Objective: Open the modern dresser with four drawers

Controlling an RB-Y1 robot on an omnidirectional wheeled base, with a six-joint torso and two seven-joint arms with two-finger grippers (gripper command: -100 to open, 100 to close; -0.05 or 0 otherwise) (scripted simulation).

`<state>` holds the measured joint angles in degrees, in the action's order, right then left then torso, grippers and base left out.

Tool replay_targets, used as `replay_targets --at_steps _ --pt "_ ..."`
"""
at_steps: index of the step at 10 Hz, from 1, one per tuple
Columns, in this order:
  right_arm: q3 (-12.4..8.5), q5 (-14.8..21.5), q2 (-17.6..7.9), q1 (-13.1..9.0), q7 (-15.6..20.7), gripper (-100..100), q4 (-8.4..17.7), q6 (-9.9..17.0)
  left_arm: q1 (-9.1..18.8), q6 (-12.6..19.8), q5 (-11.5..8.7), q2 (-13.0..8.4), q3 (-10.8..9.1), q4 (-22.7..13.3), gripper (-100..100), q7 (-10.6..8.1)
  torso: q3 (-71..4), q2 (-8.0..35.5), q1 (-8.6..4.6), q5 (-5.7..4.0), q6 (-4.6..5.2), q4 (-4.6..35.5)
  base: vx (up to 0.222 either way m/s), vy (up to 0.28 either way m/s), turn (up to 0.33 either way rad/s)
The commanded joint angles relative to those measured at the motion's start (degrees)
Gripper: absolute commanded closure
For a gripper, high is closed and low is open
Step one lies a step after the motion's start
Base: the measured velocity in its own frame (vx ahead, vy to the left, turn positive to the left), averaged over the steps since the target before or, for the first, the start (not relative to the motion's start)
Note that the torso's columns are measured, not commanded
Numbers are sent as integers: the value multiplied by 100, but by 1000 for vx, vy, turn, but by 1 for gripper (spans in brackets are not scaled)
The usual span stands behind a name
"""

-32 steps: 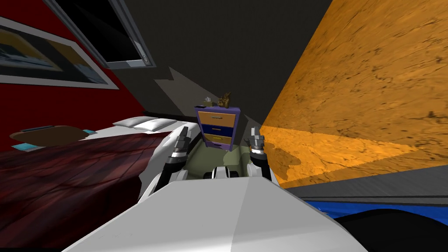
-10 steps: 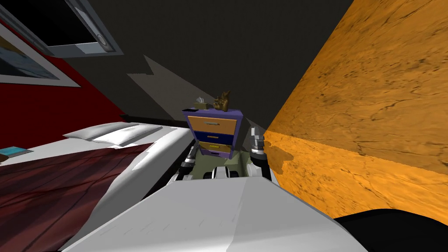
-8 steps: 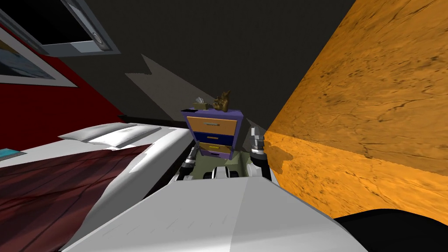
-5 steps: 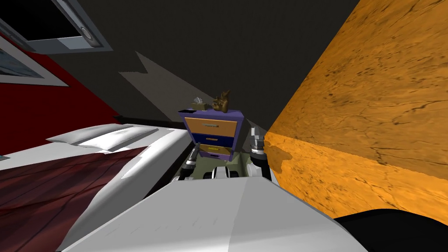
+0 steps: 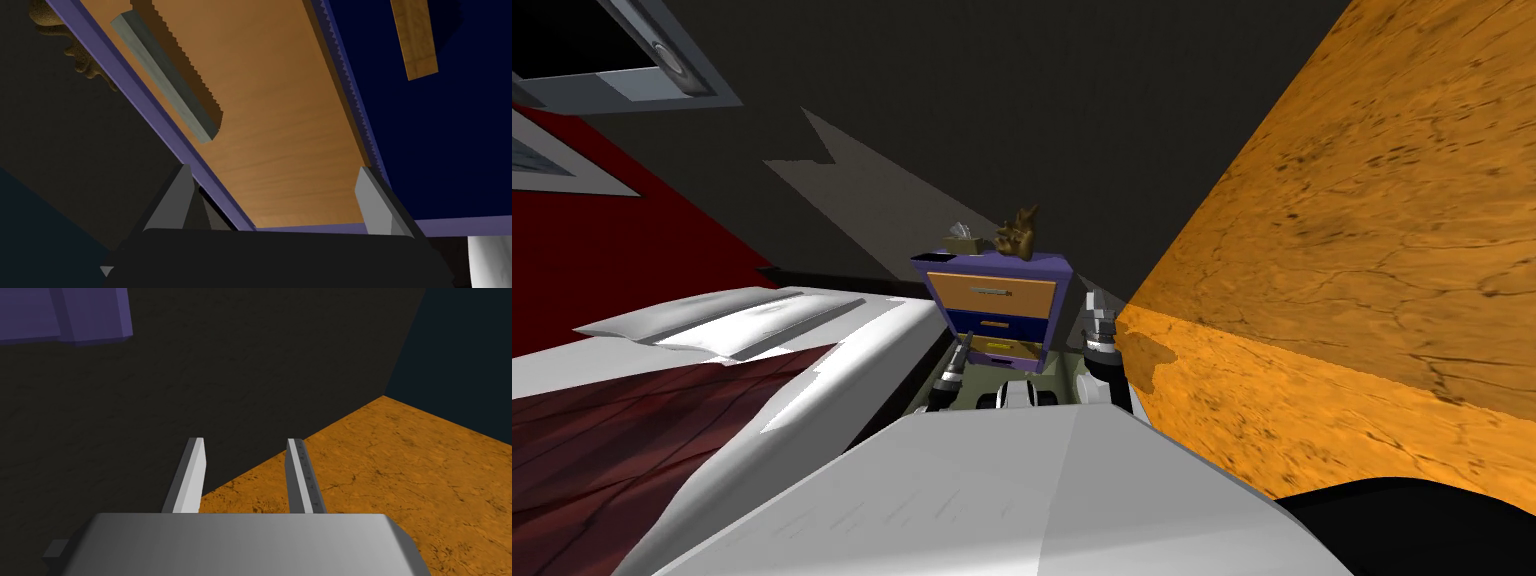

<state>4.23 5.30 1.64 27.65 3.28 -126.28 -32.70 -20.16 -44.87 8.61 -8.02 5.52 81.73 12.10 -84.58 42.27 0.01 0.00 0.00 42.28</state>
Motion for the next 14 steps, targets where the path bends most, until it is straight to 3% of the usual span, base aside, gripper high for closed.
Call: replay_targets --at_steps 1,6,14 --pt "0 0 0 0 0 0 0 0 54 -126 13 26 16 -357 -100 30 -3 -4 -4 -1 0 -1 84 -1 -10" --pt "0 0 0 0 0 0 0 0 244 -472 37 110 43 -1223 -100 113 -3 -5 -1 0 0 -1 88 -2 -20" --pt "0 0 0 0 0 0 0 0 442 -844 65 240 72 -2263 -100 203 -4 -6 1 0 0 -2 77 1 -15"
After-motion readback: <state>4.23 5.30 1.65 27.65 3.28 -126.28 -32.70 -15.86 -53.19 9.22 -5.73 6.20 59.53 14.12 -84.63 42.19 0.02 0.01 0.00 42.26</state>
